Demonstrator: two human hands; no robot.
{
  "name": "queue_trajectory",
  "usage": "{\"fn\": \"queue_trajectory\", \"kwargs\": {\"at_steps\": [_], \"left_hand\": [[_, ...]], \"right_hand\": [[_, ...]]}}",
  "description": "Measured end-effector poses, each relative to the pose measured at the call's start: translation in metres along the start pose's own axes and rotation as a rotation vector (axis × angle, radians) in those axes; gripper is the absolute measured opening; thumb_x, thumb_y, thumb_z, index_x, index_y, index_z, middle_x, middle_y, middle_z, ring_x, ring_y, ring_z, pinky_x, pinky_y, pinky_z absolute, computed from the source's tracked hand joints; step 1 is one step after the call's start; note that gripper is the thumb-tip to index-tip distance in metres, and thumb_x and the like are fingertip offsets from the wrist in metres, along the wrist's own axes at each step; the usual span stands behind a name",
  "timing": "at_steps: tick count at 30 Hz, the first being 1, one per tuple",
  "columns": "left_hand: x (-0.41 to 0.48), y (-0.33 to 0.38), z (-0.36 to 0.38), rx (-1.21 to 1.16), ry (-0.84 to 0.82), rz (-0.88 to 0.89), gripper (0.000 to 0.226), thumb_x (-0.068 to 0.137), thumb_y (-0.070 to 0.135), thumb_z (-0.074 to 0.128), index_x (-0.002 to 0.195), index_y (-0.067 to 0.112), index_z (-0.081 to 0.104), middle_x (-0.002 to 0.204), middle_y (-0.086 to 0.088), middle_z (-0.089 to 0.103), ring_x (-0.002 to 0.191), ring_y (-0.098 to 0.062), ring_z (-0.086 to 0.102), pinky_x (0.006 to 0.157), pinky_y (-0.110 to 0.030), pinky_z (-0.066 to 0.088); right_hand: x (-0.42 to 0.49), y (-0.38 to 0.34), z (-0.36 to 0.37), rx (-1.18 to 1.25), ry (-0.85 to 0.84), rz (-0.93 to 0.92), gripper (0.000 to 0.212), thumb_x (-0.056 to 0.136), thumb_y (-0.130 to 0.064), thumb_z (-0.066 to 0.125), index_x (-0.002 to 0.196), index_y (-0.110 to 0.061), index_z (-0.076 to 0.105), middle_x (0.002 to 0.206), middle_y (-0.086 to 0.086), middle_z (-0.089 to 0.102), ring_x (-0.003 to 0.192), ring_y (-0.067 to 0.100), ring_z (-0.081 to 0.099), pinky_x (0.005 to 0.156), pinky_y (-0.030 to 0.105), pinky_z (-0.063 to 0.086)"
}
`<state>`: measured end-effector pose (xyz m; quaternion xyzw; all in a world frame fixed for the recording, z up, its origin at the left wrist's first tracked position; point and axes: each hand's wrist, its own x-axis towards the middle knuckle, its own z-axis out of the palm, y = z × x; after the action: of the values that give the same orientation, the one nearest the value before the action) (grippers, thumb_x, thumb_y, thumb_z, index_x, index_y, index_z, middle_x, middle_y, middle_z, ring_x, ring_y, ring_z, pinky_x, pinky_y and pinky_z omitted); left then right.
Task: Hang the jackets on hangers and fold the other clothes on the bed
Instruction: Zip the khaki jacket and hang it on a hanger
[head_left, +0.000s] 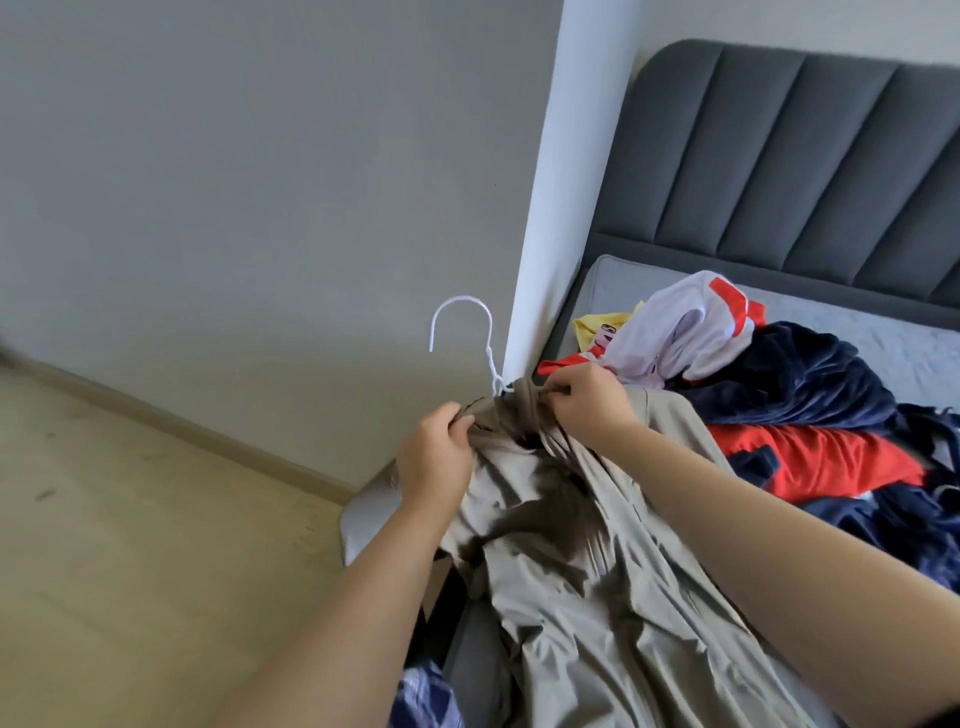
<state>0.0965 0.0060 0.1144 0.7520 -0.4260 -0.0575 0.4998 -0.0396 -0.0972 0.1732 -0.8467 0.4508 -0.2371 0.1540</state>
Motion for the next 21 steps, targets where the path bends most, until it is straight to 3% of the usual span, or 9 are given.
{"fn": "queue_trajectory", "kwargs": {"at_steps": [6,11,15,17,18,19,21], "left_hand": [[0.068,0.065,-0.097,0.129,0.148,0.197,0.018,0.091,0.016,0.058,0.076,0.004,0.06,0.078,-0.017,0.064,0.077,-0.036,0.055,0.061,-0.036,0.032],[0.118,0.14,-0.204,0.258,0.219,0.352,0.014,0.087,0.017,0.064,0.079,0.006,0.062,0.081,-0.013,0.064,0.085,-0.034,0.057,0.063,-0.031,0.03],[0.136,0.209,-0.292,0.214,0.51,0.519,0.025,0.083,0.027,0.071,0.091,0.004,0.067,0.099,-0.012,0.06,0.084,-0.023,0.056,0.076,-0.027,0.037],[0.134,0.236,-0.326,0.335,0.637,0.563,0.033,0.09,0.036,0.062,0.094,0.003,0.065,0.104,-0.013,0.056,0.085,-0.026,0.055,0.077,-0.031,0.038],[0.133,0.241,-0.339,0.505,0.615,0.5,0.037,0.094,0.039,0.054,0.098,0.004,0.065,0.107,-0.015,0.058,0.091,-0.03,0.057,0.077,-0.033,0.039],[0.13,0.242,-0.351,0.703,0.513,0.389,0.041,0.097,0.043,0.048,0.103,0.005,0.064,0.111,-0.016,0.06,0.099,-0.033,0.058,0.076,-0.033,0.04],[0.118,0.227,-0.362,0.95,0.195,0.219,0.045,0.098,0.045,0.044,0.112,0.006,0.061,0.12,-0.017,0.06,0.11,-0.034,0.056,0.078,-0.032,0.039]], "right_hand": [[0.031,-0.09,-0.044,0.134,0.347,-0.008,0.024,0.078,-0.003,0.05,0.081,-0.01,0.072,0.083,0.01,0.07,0.082,0.033,0.06,0.063,0.027,0.04],[0.05,-0.183,-0.114,0.273,0.517,-0.116,0.023,0.072,0.001,0.041,0.066,-0.009,0.06,0.064,0.009,0.057,0.075,0.038,0.054,0.064,0.034,0.043],[0.052,-0.263,-0.185,0.434,0.779,-0.236,0.027,0.077,0.002,0.041,0.076,-0.007,0.066,0.077,0.013,0.067,0.071,0.033,0.049,0.075,0.034,0.041],[0.045,-0.292,-0.21,0.511,0.927,-0.36,0.029,0.079,0.001,0.042,0.083,-0.009,0.07,0.081,0.012,0.07,0.073,0.033,0.053,0.08,0.038,0.043],[0.043,-0.3,-0.215,0.47,0.907,-0.398,0.028,0.08,0.0,0.043,0.084,-0.009,0.069,0.081,0.013,0.069,0.075,0.034,0.055,0.079,0.039,0.044],[0.041,-0.305,-0.216,0.374,0.765,-0.404,0.025,0.081,-0.001,0.044,0.085,-0.008,0.068,0.081,0.014,0.068,0.077,0.035,0.056,0.075,0.037,0.046],[0.038,-0.306,-0.206,0.255,0.279,-0.299,0.017,0.083,-0.003,0.048,0.082,-0.005,0.065,0.078,0.014,0.063,0.07,0.029,0.055,0.06,0.025,0.043]]}}
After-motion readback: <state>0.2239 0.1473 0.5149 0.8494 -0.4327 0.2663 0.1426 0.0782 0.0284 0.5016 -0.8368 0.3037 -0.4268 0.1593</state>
